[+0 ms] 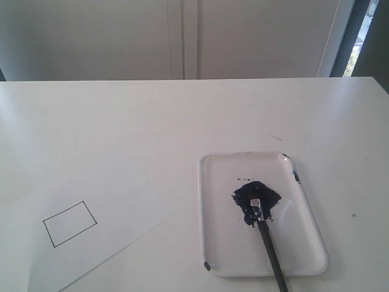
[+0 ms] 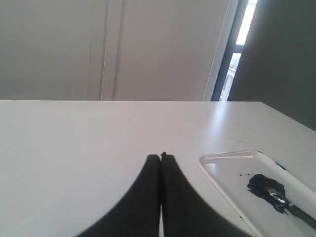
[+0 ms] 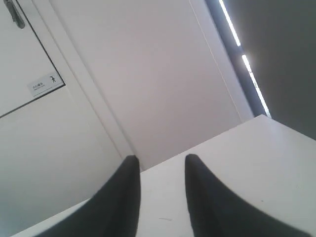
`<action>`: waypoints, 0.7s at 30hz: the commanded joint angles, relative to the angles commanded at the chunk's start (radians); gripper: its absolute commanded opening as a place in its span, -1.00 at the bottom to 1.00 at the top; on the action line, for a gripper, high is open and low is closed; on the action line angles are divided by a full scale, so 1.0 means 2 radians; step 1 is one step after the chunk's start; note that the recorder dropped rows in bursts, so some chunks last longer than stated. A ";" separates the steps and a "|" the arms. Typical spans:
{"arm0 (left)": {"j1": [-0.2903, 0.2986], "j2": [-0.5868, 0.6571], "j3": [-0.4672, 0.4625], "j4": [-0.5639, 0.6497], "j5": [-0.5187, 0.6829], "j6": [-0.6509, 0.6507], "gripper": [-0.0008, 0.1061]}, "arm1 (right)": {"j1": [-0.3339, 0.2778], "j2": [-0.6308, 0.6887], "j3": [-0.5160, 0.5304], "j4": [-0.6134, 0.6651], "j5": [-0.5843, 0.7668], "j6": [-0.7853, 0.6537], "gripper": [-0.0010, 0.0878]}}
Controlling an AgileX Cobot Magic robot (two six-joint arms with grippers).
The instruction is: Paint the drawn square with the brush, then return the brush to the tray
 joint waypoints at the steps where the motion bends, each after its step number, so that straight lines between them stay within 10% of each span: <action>1: 0.000 0.000 0.000 -0.001 0.004 -0.002 -0.99 | 0.000 0.000 0.000 0.000 0.000 0.000 -0.30; 5: 0.000 0.000 0.000 -0.017 0.039 -0.003 -0.99 | 0.000 0.000 0.000 0.000 0.009 0.000 -0.35; 11: 0.000 0.000 0.000 -0.029 0.057 -0.003 -0.99 | 0.000 0.000 0.000 0.000 0.012 0.000 -0.98; 21: 0.000 0.000 0.000 -0.116 0.012 0.006 -0.99 | 0.000 0.000 0.000 0.000 -0.038 0.001 -0.98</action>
